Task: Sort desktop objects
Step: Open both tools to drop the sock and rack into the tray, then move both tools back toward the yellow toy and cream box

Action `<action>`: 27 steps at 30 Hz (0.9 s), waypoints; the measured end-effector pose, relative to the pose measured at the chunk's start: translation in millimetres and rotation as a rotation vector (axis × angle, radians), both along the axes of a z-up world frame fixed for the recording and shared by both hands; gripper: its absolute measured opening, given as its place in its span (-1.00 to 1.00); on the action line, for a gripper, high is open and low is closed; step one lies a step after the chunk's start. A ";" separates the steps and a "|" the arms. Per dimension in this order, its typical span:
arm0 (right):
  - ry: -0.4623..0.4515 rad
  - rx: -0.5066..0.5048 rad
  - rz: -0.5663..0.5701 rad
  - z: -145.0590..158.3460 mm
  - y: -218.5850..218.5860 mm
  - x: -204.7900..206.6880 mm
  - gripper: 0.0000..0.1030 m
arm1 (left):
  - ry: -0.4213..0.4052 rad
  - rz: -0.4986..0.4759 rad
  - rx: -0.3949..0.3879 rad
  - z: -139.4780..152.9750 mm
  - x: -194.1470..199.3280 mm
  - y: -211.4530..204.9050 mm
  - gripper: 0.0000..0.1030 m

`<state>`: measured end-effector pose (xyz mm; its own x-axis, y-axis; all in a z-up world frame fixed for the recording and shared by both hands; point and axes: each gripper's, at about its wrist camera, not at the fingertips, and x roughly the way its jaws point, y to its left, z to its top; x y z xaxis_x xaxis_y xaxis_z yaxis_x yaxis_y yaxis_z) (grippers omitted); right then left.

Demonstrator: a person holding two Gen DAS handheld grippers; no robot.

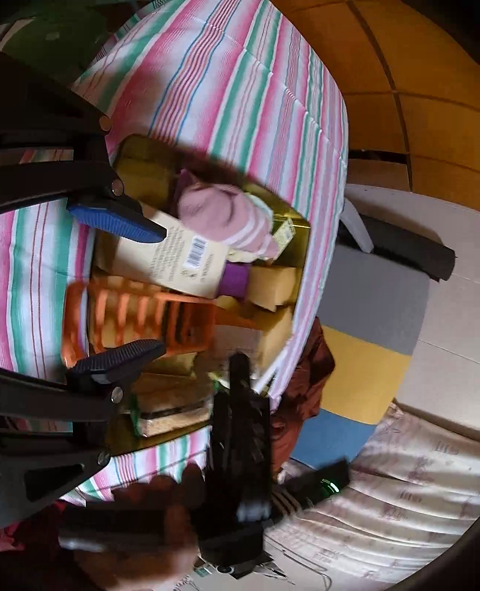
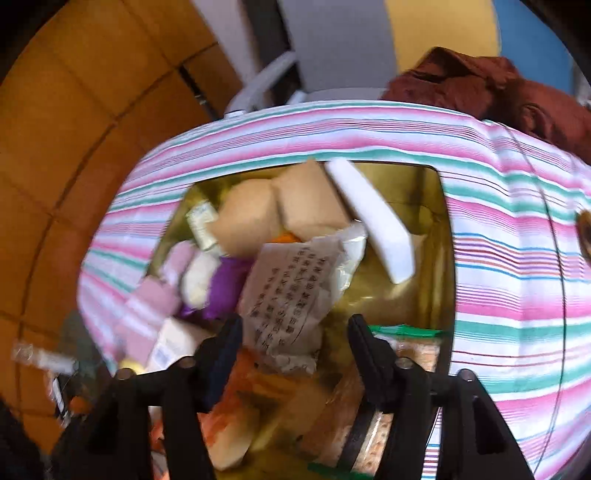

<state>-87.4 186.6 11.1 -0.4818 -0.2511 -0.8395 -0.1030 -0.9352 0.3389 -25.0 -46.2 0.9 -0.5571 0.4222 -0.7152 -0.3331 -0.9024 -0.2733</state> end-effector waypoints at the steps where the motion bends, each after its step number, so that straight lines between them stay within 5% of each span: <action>1: 0.009 0.007 0.010 3.8 0.1 6.5 0.39 | 0.000 0.002 -0.002 -1.4 2.3 1.1 0.07; 9: -0.002 -0.087 0.048 7.2 11.1 40.0 0.51 | 0.050 0.067 0.060 -2.7 27.1 -14.1 0.04; 14: -0.074 -0.125 0.203 -4.0 -26.2 41.1 0.60 | 0.091 0.192 0.099 6.6 35.3 -41.2 0.05; 17: -0.122 -0.005 0.325 -14.2 -62.8 37.7 0.58 | 0.067 0.229 0.089 4.4 34.4 -48.3 0.05; 22: -0.106 0.407 0.350 -12.0 -63.7 27.4 0.55 | 0.040 0.233 0.084 -1.3 35.8 -49.5 0.05; 25: -0.091 0.527 0.273 -4.0 -38.0 18.8 0.58 | 0.024 0.217 0.093 -4.2 35.9 -45.3 0.05; 27: -0.070 0.501 0.234 4.2 -20.5 19.7 0.57 | 0.020 0.197 0.099 -4.2 36.2 -40.4 0.05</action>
<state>-67.7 166.2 15.3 -0.4002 0.0929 -0.9117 0.1203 -0.9809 -0.1528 11.2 -86.6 -3.3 -0.6496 0.3716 -0.6633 -0.1592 -0.9196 -0.3592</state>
